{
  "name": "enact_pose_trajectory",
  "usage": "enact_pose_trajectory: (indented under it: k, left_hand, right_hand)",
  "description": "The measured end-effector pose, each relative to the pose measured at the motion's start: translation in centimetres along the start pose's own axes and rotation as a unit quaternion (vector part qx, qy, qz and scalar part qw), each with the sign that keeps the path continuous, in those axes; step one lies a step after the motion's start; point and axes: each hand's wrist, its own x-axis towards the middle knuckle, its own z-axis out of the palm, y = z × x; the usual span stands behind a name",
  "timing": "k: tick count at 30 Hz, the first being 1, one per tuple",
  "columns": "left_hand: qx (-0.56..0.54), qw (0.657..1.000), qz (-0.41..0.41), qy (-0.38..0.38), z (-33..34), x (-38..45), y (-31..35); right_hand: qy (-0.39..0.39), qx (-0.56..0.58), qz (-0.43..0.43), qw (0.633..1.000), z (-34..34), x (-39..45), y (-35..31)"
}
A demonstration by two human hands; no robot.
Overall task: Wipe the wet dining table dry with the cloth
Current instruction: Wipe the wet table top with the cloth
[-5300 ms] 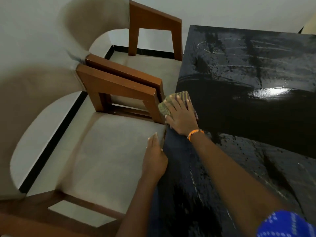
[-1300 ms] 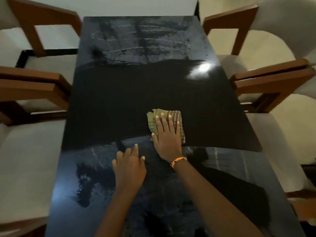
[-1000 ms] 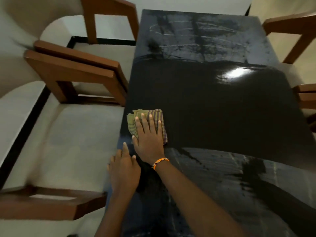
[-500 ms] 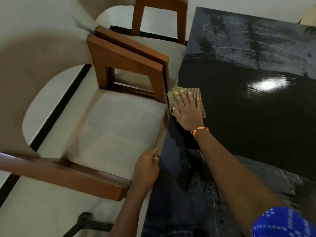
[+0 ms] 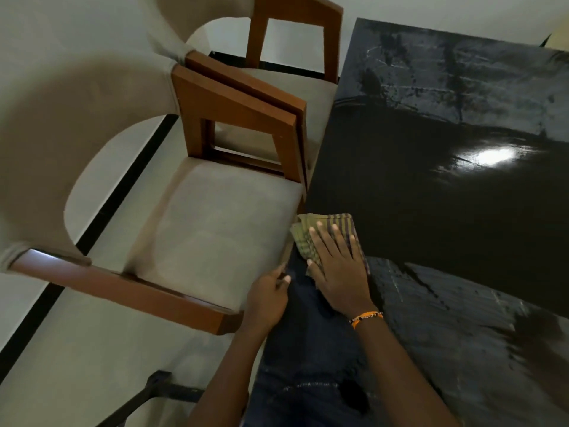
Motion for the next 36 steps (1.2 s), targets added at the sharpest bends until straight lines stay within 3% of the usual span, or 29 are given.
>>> enact_pose_trajectory:
  k: [5, 9, 13, 18, 23, 26, 30, 36]
  left_hand:
    - [-0.014, 0.999, -0.01, 0.028, 0.4, -0.2, -0.1]
    - [-0.035, 0.998, -0.041, 0.042, 0.6, 0.4, 0.0]
    - [-0.065, 0.997, -0.045, 0.024, 0.4, 0.8, -0.3]
    - [-0.147, 0.986, -0.076, 0.01, 0.1, 1.1, -0.6]
    - [-0.196, 0.965, -0.116, 0.134, 0.2, 0.7, 0.8]
    - [-0.177, 0.966, -0.09, 0.168, 0.5, 0.0, 2.7]
    - [-0.12, 0.982, -0.052, 0.136, 1.6, -0.9, 4.7]
    - [0.03, 0.998, 0.05, 0.017, 7.3, -2.8, 8.8]
  right_hand:
    - [0.033, 0.009, 0.129, 0.991, -2.1, -4.3, 8.2]
    - [0.073, 0.03, 0.258, 0.963, -3.1, -7.8, 14.9]
    - [0.09, 0.058, 0.35, 0.931, -2.5, -7.0, 14.3]
    - [0.066, 0.028, 0.263, 0.962, -1.2, -3.2, 6.4]
    - [-0.006, 0.043, 0.016, 0.999, 0.8, -0.3, -3.8]
    - [-0.013, 0.047, -0.05, 0.998, 0.8, -0.9, -3.8]
    - [-0.01, 0.013, -0.035, 0.999, 0.2, -2.9, -0.3]
    - [0.019, 0.004, 0.172, 0.985, -2.1, -10.8, 11.0]
